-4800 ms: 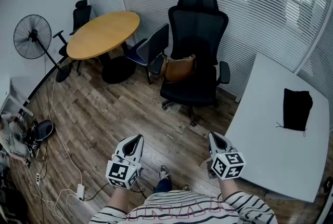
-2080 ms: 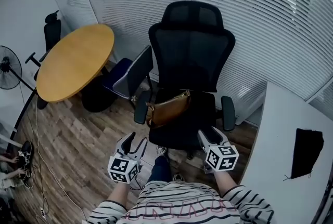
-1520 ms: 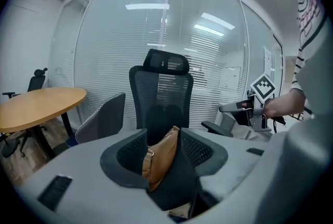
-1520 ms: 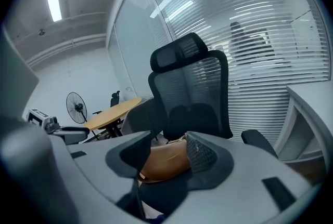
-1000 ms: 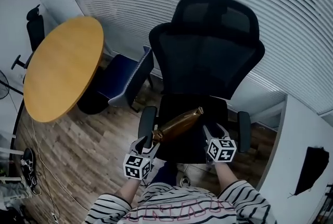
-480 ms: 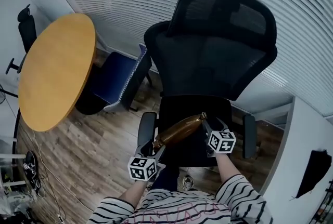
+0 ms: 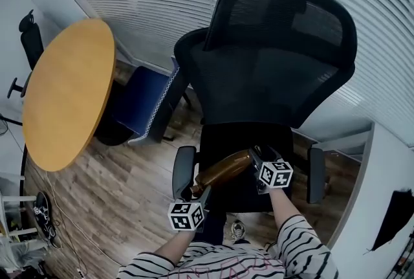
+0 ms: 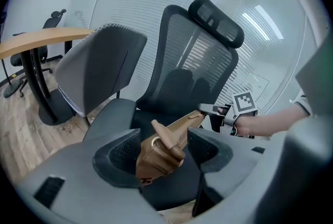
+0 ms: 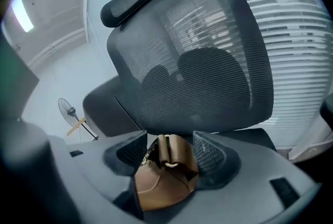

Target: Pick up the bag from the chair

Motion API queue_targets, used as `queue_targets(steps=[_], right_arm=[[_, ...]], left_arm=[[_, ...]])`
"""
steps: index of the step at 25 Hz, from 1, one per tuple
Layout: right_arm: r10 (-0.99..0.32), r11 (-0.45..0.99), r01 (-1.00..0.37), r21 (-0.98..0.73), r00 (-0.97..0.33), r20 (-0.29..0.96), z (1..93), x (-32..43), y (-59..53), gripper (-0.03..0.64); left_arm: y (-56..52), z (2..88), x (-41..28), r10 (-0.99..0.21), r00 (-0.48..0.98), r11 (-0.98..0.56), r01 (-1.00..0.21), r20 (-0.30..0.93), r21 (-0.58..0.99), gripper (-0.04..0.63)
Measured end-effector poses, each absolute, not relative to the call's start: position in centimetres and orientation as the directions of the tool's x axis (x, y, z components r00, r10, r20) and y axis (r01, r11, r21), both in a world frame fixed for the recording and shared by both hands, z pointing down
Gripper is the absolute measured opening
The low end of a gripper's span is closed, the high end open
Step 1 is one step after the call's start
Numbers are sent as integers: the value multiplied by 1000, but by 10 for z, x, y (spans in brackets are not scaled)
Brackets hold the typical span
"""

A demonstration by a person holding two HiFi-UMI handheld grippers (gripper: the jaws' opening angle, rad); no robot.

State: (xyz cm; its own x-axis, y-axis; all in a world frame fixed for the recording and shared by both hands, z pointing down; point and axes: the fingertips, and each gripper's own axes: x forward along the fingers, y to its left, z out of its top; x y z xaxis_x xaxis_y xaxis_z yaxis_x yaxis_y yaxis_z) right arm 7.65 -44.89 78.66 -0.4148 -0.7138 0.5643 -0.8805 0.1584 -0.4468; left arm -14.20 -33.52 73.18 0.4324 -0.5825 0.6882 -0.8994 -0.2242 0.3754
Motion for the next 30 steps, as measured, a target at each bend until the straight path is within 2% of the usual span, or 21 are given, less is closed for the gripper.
queue_targets(steps=[7, 10, 17, 30], right_arm=[[-704, 112, -803, -586, -480, 523, 798, 64, -446, 267], [-699, 109, -796, -595, -487, 523, 797, 60, -441, 221], [-699, 71, -811, -580, -455, 552, 791, 56, -431, 173], [-704, 37, -873, -487, -368, 607, 751, 67, -394, 153]], left_arm=[[-330, 762, -134, -482, 420, -277, -906, 769, 321, 259], [-328, 772, -135, -445, 409, -320, -904, 797, 285, 258], [-322, 779, -138, -417, 427, -416, -874, 802, 250, 251], [-308, 752, -136, -412, 486, -494, -830, 771, 259, 225]])
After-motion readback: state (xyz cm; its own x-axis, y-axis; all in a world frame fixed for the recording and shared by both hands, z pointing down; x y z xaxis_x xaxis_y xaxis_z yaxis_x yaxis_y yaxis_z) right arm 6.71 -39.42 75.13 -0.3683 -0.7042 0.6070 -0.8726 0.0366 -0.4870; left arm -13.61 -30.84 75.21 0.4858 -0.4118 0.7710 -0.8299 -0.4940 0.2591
